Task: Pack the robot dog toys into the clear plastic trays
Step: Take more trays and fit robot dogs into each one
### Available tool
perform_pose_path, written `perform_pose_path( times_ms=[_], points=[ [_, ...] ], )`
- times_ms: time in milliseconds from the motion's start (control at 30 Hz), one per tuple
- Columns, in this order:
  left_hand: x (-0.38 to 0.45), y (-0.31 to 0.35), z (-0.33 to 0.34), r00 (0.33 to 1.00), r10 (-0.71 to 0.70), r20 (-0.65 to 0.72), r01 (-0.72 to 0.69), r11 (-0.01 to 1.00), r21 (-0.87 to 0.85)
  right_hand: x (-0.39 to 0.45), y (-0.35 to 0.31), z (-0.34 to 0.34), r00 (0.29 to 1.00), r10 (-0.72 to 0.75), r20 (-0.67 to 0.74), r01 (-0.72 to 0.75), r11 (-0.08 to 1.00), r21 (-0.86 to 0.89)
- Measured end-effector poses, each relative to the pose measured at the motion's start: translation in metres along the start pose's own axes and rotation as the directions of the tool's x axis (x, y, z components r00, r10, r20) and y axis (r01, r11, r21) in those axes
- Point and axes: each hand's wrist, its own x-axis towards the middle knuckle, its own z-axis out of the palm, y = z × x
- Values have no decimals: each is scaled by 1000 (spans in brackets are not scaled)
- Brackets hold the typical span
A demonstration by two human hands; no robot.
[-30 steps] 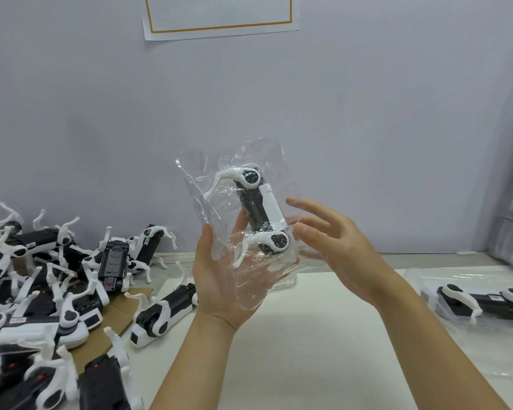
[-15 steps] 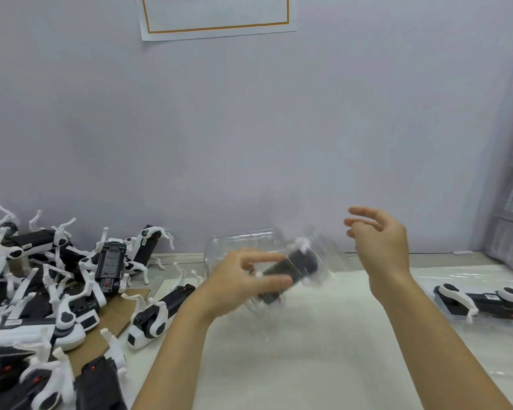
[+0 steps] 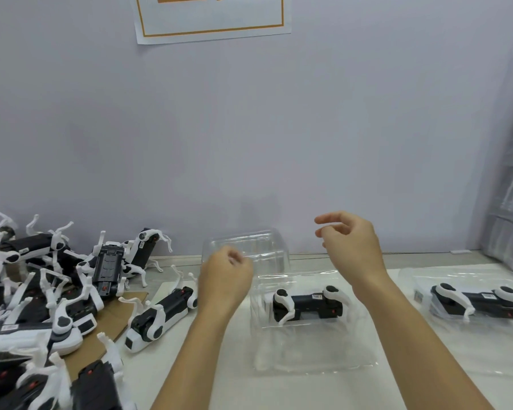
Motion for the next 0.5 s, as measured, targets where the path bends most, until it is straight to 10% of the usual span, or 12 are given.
perform_pose_path(
  times_ms=[133, 367, 500],
  points=[
    [-4, -9, -3, 918, -280, 281, 278, 959, 48, -5, -1, 6, 991, 11, 131, 2, 995, -97],
    [-7, -11, 11, 762, -204, 614, 468, 830, -305, -11, -13, 16, 969, -60, 238, 95, 986, -140],
    [-5, -19, 15, 849, -243, 469, 411, 862, -297, -26, -20, 36, 957, -87, 276, 127, 983, -130]
  ],
)
